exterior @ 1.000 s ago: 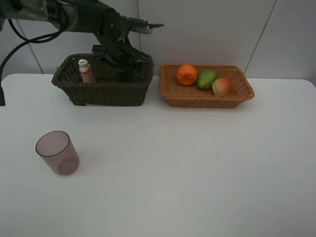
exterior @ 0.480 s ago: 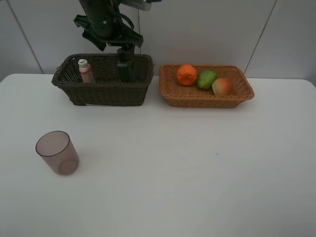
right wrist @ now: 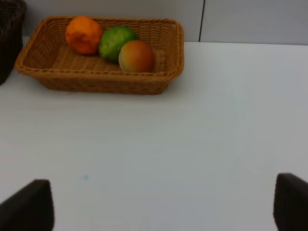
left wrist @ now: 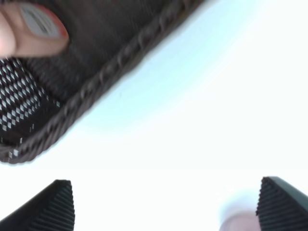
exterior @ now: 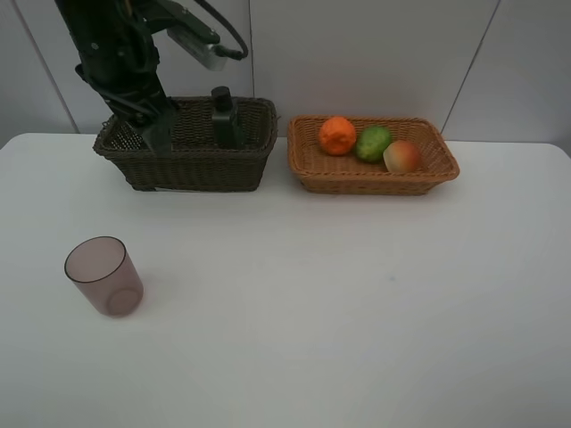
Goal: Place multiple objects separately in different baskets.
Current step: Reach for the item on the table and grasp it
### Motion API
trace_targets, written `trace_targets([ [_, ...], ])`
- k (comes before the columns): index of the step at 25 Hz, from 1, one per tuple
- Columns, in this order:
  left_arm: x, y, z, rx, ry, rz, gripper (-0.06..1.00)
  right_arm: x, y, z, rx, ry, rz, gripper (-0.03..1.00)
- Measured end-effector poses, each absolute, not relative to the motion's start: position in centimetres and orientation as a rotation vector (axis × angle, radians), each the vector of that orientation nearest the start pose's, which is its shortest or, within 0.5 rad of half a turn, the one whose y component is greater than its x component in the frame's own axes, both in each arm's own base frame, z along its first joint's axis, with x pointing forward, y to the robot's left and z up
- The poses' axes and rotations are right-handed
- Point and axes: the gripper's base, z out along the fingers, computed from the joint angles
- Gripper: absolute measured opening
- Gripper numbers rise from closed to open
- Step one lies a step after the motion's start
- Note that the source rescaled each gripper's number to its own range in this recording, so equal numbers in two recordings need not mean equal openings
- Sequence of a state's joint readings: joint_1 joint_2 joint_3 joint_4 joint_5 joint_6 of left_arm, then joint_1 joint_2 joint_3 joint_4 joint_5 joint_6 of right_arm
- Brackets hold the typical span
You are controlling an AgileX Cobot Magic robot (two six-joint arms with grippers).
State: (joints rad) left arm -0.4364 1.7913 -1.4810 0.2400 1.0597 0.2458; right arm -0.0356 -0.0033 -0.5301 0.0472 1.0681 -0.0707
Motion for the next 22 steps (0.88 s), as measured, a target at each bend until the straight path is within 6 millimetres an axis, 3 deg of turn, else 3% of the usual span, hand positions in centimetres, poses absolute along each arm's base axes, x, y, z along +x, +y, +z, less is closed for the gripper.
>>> trace_targets([
  [5,31.4,-11.7,25.1,1.251,2.563,0.302,0.97,-0.9,0.4,28.5,-0.039,2.017,-0.011,1.0],
  [11,29.7,-9.0,22.1,1.34,2.648,0.319,0.97,-0.9,0.4,28.5,-0.039,2.017,-0.011,1.0],
  [22,29.0,-9.0,19.7,1.245,2.626,0.187,0.97,-0.9,0.4,28.5,-0.039,2.017,-0.011,1.0],
])
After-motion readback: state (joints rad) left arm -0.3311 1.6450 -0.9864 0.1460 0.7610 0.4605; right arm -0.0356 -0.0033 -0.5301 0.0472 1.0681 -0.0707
